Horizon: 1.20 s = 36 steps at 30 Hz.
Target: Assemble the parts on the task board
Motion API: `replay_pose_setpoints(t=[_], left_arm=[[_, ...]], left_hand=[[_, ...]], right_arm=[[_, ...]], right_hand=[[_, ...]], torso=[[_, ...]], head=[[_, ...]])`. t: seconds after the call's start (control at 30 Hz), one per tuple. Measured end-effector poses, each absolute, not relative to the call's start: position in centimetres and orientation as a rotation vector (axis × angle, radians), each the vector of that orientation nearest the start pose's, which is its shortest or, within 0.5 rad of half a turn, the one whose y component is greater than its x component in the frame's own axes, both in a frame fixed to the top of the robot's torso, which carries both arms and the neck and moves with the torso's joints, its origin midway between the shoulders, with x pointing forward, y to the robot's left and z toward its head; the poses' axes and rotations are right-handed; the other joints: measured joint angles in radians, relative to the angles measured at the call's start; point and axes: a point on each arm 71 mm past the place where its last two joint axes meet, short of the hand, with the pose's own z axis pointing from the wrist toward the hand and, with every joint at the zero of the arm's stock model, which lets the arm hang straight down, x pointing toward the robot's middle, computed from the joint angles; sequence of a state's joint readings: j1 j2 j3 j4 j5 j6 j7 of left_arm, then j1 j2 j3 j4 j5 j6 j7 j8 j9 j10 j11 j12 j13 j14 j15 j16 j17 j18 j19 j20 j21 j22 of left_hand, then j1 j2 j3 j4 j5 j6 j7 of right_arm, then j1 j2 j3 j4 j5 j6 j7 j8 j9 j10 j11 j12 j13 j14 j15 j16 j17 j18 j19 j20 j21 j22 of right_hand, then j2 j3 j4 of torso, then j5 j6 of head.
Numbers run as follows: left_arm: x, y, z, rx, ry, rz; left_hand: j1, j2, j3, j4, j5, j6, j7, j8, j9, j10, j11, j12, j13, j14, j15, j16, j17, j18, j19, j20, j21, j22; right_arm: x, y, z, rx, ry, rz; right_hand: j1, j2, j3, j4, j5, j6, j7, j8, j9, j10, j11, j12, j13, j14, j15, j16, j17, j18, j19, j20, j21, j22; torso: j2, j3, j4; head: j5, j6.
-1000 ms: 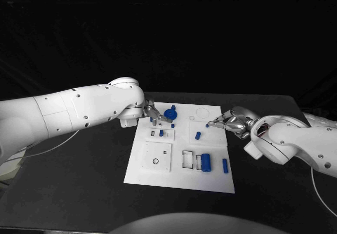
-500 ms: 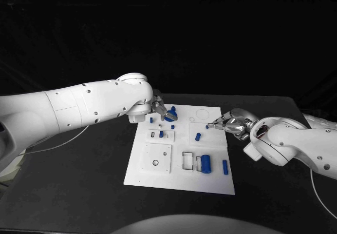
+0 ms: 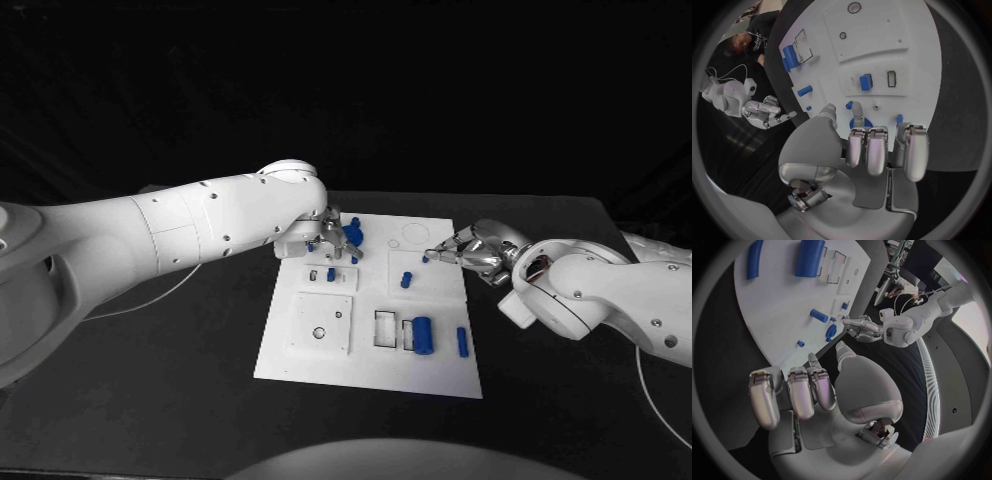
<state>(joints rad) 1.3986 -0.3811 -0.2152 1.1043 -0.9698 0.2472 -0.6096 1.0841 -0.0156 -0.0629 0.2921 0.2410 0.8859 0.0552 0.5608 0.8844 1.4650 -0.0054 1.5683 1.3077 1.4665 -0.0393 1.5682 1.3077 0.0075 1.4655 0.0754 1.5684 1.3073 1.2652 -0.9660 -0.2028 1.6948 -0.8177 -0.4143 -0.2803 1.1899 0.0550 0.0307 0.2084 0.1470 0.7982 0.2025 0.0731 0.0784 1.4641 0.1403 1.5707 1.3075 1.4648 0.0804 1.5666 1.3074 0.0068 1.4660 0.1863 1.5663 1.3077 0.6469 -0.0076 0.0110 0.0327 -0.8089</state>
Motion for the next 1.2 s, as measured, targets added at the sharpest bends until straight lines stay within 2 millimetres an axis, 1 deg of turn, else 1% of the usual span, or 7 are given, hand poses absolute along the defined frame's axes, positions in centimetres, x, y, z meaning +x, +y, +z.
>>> replay_pose_setpoints(t=[0.27,0.47,0.6,0.8,0.9,1.03,1.2], left_arm=[[55.0,12.2,-20.0,-0.052,2.37,-0.211],[55.5,13.3,-18.7,-0.074,2.323,-0.219],[55.9,13.9,-18.1,-0.086,2.295,-0.216],[56.6,15.1,-18.1,-0.104,2.267,-0.182],[57.0,15.8,-18.1,-0.118,2.256,-0.164],[57.5,16.8,-18.0,-0.138,2.245,-0.14],[58.2,17.6,-18.0,-0.163,2.239,-0.11]], left_hand=[[0.0,0.0,-0.007,0.001,0.005,0.008,-0.008,0.012,0.014,0.0,0.0,0.0,0.0,0.0,0.0,0.0,0.0,0.0,0.0,0.0,0.0,0.0],[0.0,0.0,-0.013,0.001,0.005,0.011,-0.011,0.018,0.019,0.0,0.0,0.0,0.0,0.0,0.0,0.0,0.0,0.0,0.0,0.0,0.0,0.0],[0.0,0.0,-0.013,0.002,0.005,0.018,-0.011,0.018,0.022,0.0,0.0,0.0,0.0,0.0,0.0,0.0,0.0,0.0,0.0,0.0,0.0,0.0],[0.0,0.0,-0.018,0.001,0.005,0.024,-0.016,0.023,0.025,0.0,0.0,0.0,0.0,0.0,0.0,0.0,0.0,0.0,0.0,0.0,0.0,0.0],[0.0,0.0,-0.021,0.004,0.005,0.029,-0.015,0.023,0.028,0.0,0.0,0.0,0.0,-0.002,-0.002,0.0,0.0,0.0,0.0,0.0,0.0,0.0],[-0.007,-0.007,-0.026,0.004,0.005,0.033,-0.018,0.023,0.03,0.004,-0.004,0.0,0.0,0.0,-0.007,0.0,0.0,0.0,0.0,0.0,0.0,0.0],[-0.008,-0.008,-0.027,0.004,0.005,0.034,-0.02,0.023,0.03,0.004,-0.004,0.0,0.0,0.0,-0.007,0.0,0.0,0.0,0.0,0.0,0.0,0.0]], right_arm=[[44.3,-23.4,-21.7,0.587,1.945,0.71],[44.3,-23.4,-21.7,0.589,1.944,0.708],[44.3,-23.4,-21.7,0.589,1.944,0.707],[44.4,-23.5,-21.7,0.589,1.944,0.706],[44.4,-23.5,-21.7,0.59,1.944,0.705],[44.4,-23.5,-21.7,0.591,1.944,0.704],[44.4,-23.5,-21.7,0.591,1.945,0.705]], right_hand=[[0.0,0.0,0.0,0.0,0.0,0.0,0.0,0.0,0.0,0.0,0.0,0.0,0.0,0.0,0.0,0.0,0.0,0.0,0.0,0.0,0.0,0.0],[0.0,0.0,0.0,0.0,0.0,0.0,0.0,0.0,0.0,0.0,0.0,0.0,0.0,0.0,0.0,0.0,0.0,0.0,0.0,0.0,0.0,0.0],[0.0,0.0,0.0,0.0,0.0,0.0,0.0,0.0,0.0,0.0,0.0,0.0,0.0,0.0,0.0,0.0,0.0,0.0,0.0,0.0,0.0,0.0],[0.0,0.0,0.0,0.0,0.0,0.0,0.0,0.0,0.0,0.0,0.0,0.0,0.0,0.0,0.0,0.0,0.0,0.0,0.0,0.0,0.0,0.0],[0.0,0.0,0.0,0.0,0.0,0.0,0.0,0.0,0.0,0.0,0.0,0.0,0.0,0.0,0.0,0.0,0.0,0.0,0.0,0.0,0.0,0.0],[0.0,0.0,0.0,0.0,0.0,0.0,0.0,0.0,0.0,0.0,0.0,0.0,0.0,0.0,0.0,0.0,0.0,0.0,0.0,0.0,0.0,0.0],[0.0,0.0,0.0,0.0,0.0,0.0,0.0,0.0,0.0,0.0,0.0,0.0,0.0,0.0,0.0,0.0,0.0,0.0,0.0,0.0,0.0,0.0]], torso=[[-0.001,0.0002,0.0028],[-0.002,0.0004,0.0035],[-0.002,0.0004,0.0028],[-0.002,0.0003,0.0015],[-0.001,0.0004,0.0015],[-0.001,0.0003,0.0016],[0.0,0.0002,0.001]], head=[[-0.003,0.0],[0.0,0.003],[0.005,0.004],[0.009,0.006],[0.009,0.007],[0.009,0.008],[0.011,0.009]])
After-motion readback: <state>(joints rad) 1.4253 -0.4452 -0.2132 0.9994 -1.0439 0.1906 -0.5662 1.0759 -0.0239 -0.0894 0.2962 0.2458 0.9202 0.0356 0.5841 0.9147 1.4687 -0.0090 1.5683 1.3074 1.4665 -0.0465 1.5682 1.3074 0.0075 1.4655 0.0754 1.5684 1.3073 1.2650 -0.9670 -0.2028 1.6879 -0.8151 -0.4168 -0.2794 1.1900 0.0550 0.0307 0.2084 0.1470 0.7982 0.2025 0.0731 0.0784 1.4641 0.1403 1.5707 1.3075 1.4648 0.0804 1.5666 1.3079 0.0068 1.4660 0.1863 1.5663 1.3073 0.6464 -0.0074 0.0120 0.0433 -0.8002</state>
